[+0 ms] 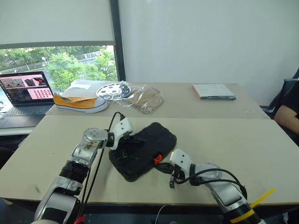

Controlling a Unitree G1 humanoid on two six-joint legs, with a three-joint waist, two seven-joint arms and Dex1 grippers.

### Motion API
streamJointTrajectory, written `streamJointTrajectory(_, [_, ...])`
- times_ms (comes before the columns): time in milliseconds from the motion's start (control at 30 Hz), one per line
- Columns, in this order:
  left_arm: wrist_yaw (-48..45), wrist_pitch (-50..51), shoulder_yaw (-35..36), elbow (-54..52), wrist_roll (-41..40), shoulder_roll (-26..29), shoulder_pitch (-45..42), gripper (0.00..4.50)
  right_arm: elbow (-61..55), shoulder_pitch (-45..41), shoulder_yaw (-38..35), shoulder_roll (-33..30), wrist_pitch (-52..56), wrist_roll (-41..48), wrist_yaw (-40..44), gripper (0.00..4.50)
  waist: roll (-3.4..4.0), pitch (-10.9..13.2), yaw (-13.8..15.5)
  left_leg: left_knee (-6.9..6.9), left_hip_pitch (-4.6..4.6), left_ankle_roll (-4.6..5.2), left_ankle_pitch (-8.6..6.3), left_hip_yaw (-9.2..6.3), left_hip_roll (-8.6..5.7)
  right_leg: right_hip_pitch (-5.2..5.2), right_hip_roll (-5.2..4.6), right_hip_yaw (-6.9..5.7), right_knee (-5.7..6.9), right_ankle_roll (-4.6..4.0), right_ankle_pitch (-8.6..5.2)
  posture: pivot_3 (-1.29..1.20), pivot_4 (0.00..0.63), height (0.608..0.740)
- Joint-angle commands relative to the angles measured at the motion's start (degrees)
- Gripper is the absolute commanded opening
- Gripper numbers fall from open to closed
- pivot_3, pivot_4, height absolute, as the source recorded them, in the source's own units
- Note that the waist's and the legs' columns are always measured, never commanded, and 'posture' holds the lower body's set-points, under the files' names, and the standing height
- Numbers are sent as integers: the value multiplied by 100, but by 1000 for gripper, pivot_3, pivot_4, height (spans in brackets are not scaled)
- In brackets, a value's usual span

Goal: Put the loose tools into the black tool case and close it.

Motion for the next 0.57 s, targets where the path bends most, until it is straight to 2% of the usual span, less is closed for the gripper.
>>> streamJointTrajectory(33, [-376,-185,642,-262,-617,317,765,520,-801,504,-975,-429,-216,714,241,462,6,-3,6,-3,1,-10,5,0,0,0,-1,-1,-1,-9,5,0,150,740])
streamJointTrajectory(67, [-472,-205,962,-478,-810,550,1048,715,-932,803,-1314,-663,-266,939,424,590,11,-4,5,-5,-1,-28,16,-1,2,0,-6,-2,-3,-9,4,0,150,740])
streamJointTrajectory(100, [-527,-199,1216,-636,-943,759,1291,1092,-1017,1035,-1569,-860,-317,1080,556,785,11,-4,0,-15,-3,-31,18,0,4,-4,-11,-1,-11,-9,2,0,150,740])
streamJointTrajectory(167, [-529,-196,1537,-782,-1023,1123,1706,1822,-1057,1345,-1892,-1126,-515,1229,748,1456,10,-5,-23,-32,6,-37,17,0,11,-1,-12,0,-17,-8,-6,0,150,740])
streamJointTrajectory(200, [-489,-241,1666,-794,-1023,1273,1887,2018,-1038,1462,-2039,-1211,-617,1292,809,1654,11,-3,-35,-38,4,-41,13,1,15,-6,-10,-1,-22,-10,-9,0,150,740])
streamJointTrajectory(267, [-460,-339,1937,-786,-1048,1537,2268,2772,-934,1673,-2367,-1347,-827,1414,928,2415,13,-1,-10,-47,1,-43,13,-1,17,-11,-8,-11,-23,-13,-20,0,150,740])
streamJointTrajectory(367, [-189,-757,2275,-730,-779,1815,2896,3703,-572,1943,-2786,-1534,-1540,1412,1252,3331,32,13,62,-49,0,-28,2,2,14,-9,-7,-15,-28,10,-34,0,150,740])
streamJointTrajectory(433, [-208,-926,2390,-714,-776,1900,3170,4471,-334,2017,-2933,-1555,-2069,1519,1536,4193,14,24,89,-48,-9,-6,-11,4,9,-13,-9,-17,-34,23,-42,0,150,740])
streamJointTrajectory(467, [-201,-943,2453,-808,-813,1917,3319,4500,-207,2097,-2999,-1631,-2159,1516,1638,4440,-1,34,130,-47,-9,-7,-10,4,7,-12,-12,-19,-34,23,-41,0,150,740])
streamJointTrajectory(567, [-111,-864,2653,-1230,-993,1886,3749,4500,37,2183,-3198,-1709,-2017,1729,1741,4478,-8,37,198,-43,-14,-4,-13,4,3,-11,-24,-22,-43,6,-30,0,150,740])
